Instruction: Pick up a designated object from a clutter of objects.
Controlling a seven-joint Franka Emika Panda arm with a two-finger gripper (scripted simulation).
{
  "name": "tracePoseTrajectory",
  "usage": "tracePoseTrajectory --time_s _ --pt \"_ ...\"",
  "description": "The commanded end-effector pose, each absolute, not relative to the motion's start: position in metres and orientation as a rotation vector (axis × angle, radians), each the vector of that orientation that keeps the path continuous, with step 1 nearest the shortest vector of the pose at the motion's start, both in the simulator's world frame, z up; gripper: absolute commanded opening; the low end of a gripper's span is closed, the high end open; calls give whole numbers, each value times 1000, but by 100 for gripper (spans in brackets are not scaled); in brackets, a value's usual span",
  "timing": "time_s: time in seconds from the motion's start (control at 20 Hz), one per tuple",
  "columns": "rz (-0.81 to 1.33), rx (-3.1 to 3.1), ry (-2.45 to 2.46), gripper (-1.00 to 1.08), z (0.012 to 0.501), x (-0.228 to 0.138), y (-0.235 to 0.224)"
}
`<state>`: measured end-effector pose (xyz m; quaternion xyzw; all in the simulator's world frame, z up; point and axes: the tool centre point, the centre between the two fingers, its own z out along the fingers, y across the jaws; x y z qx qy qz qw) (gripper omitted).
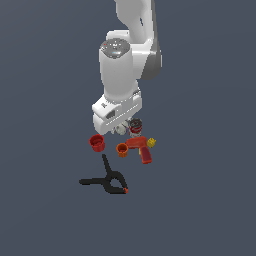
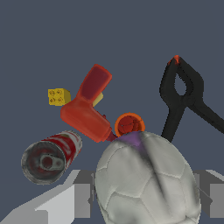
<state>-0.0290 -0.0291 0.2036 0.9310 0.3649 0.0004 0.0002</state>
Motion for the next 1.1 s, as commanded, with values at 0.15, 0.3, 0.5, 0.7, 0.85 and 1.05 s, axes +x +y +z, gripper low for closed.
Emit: tracePoseTrajectory --time_s 0.15,0.3,0.5,0.7,0.85,1.05 --pt "3 2925 1147 -100 240 -58 -37" --pt "3 2925 1147 -100 261 -74 -42" --pt "3 2926 1148 -100 288 -95 -48" --pt "2 2926 1148 -100 314 -114 -54" --pt "2 2926 1148 -100 330 -126 -58" --pt "1 2926 1148 -100 348 -138 -62"
